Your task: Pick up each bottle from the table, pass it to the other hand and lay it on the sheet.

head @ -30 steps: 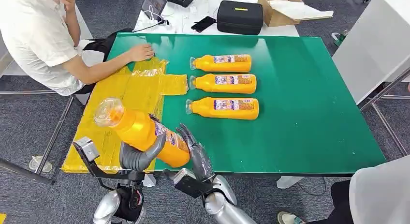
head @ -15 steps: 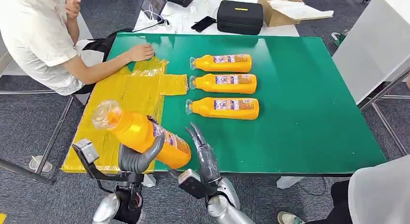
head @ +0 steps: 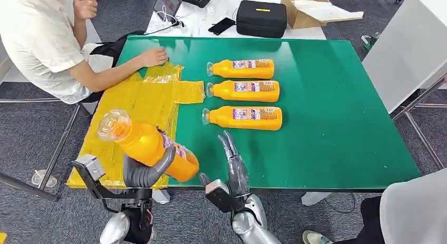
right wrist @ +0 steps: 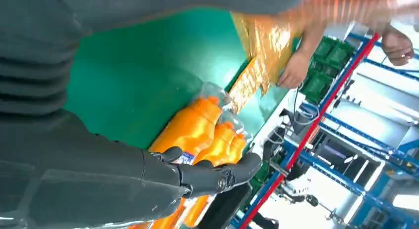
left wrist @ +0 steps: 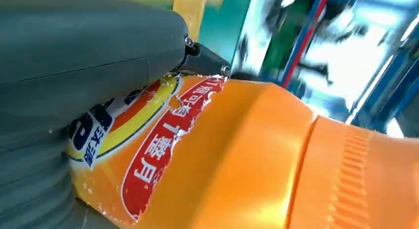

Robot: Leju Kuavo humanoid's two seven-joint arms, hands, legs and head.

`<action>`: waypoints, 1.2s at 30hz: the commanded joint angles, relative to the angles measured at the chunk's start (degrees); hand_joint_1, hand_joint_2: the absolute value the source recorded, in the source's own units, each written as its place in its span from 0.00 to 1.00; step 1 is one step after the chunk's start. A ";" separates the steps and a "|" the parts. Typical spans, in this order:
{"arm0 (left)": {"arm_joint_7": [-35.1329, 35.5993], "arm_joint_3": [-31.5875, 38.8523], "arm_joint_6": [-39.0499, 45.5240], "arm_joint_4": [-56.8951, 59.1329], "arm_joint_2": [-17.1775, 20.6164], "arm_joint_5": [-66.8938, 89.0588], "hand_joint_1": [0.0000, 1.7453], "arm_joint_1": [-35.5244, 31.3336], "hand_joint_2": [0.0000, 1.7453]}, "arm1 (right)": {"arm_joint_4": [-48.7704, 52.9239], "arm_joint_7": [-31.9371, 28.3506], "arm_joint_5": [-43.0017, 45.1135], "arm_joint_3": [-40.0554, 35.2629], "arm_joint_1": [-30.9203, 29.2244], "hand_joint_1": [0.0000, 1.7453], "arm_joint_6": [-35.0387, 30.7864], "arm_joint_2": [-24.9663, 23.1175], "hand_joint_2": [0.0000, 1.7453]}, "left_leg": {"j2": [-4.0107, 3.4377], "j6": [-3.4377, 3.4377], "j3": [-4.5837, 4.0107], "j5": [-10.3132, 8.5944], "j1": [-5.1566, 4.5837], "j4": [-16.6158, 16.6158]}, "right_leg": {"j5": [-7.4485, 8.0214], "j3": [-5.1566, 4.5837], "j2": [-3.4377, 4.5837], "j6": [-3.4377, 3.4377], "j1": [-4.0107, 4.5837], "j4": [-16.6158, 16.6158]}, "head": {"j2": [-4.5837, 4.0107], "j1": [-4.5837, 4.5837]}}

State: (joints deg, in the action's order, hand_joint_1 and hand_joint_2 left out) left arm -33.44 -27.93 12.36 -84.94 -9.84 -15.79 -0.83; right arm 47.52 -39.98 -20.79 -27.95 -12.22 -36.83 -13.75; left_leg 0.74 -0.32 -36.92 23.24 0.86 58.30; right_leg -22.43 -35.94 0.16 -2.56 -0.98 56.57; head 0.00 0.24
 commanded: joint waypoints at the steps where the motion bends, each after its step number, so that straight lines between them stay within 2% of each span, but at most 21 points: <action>1: -3.78 -2.64 9.15 4.60 1.98 11.08 1.00 -2.42 1.00 | 3.46 -0.02 0.38 2.28 0.35 0.00 -3.17 1.71 0.00 | 0.06 -0.03 0.21 0.04 -0.01 -0.06 | -0.07 0.23 -0.12 0.08 0.02 -0.05 | 0.00 0.00; 8: -5.18 -2.87 19.85 7.82 1.82 22.05 1.00 -4.15 1.00 | 14.69 -0.02 -4.80 10.27 4.49 0.00 -3.17 -0.40 0.00 | 0.11 -0.03 0.31 0.10 0.00 -0.02 | -0.16 0.36 -0.20 0.13 0.04 0.00 | 0.00 0.00; 12: -2.19 -1.98 27.36 12.49 1.83 32.86 1.00 -6.55 1.00 | 15.30 -0.02 -1.75 8.08 4.08 0.00 -3.17 0.46 0.00 | 0.05 -0.02 0.18 0.03 -0.01 -0.05 | -0.07 0.20 -0.11 0.08 0.01 -0.03 | 0.00 0.00; 13: -2.19 -1.98 27.36 12.49 1.83 32.86 1.00 -6.55 1.00 | 15.30 -0.02 -1.75 8.08 4.08 0.00 -3.17 0.46 0.00 | 0.06 -0.02 0.28 0.06 0.01 -0.05 | -0.09 0.31 -0.13 0.11 0.04 -0.05 | 0.00 0.00; 15: 2.40 3.07 27.64 17.77 0.55 48.88 1.00 -8.51 1.00 | 13.86 -0.02 0.01 6.01 3.01 0.00 -3.17 0.98 0.00 | 0.03 -0.02 0.30 0.06 0.00 -0.07 | -0.08 0.32 -0.10 0.11 0.04 -0.07 | 0.00 0.00; 17: 5.34 5.88 27.64 22.82 0.41 57.43 1.00 -10.90 1.00 | 12.51 -0.02 1.23 4.59 2.03 0.00 -3.17 1.13 0.00 | -0.01 -0.02 0.23 0.00 0.01 -0.08 | 0.00 0.23 -0.04 0.08 0.04 -0.09 | 0.02 0.00; 18: 3.95 6.94 27.64 24.72 0.13 57.03 1.00 -11.79 1.00 | 12.17 -0.02 1.20 4.62 1.74 0.00 -3.17 0.94 0.00 | -0.01 -0.02 0.35 0.02 0.01 -0.10 | -0.03 0.36 -0.06 0.12 0.05 -0.10 | 0.02 0.00; 21: 6.62 12.41 27.64 29.29 -1.58 70.27 1.00 -13.79 1.00 | 11.51 -0.02 2.50 2.96 0.91 0.00 -3.17 1.33 0.00 | -0.14 -0.02 0.44 0.06 0.03 -0.07 | -0.04 0.43 0.06 0.15 0.07 -0.09 | 0.00 0.00; 22: 5.80 13.67 27.64 31.13 -2.15 69.76 1.00 -14.59 1.00 | 11.54 -0.02 2.35 3.04 0.88 0.00 -3.17 1.24 0.00 | -0.13 0.00 0.32 0.01 0.00 -0.08 | 0.01 0.29 0.06 0.13 0.04 -0.07 | 0.00 0.00; 28: 5.63 14.03 27.64 31.61 -2.44 69.97 1.00 -14.92 1.00 | 11.71 -0.02 2.35 3.07 0.98 0.00 -3.17 1.26 0.00 | -0.20 -0.02 0.25 -0.01 0.01 -0.04 | 0.03 0.22 0.03 0.13 0.04 -0.05 | 0.00 0.00; 36: 14.63 9.84 25.17 47.32 0.09 74.11 1.00 -25.10 1.00 | 17.07 -0.02 4.97 4.03 2.59 0.00 -3.17 2.37 0.00 | -0.02 -0.01 0.25 -0.04 0.02 -0.02 | 0.00 0.28 -0.16 0.17 0.06 -0.01 | 0.00 -0.02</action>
State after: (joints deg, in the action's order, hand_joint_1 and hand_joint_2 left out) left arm -23.71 -16.17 39.08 -55.05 -11.58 57.07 -15.30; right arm 62.01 -40.04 -18.34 -23.82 -9.15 -39.95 -13.92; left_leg 0.65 -0.31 -36.92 23.16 0.85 58.30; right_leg -22.36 -35.95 0.16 -2.51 -0.98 56.57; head 0.00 0.22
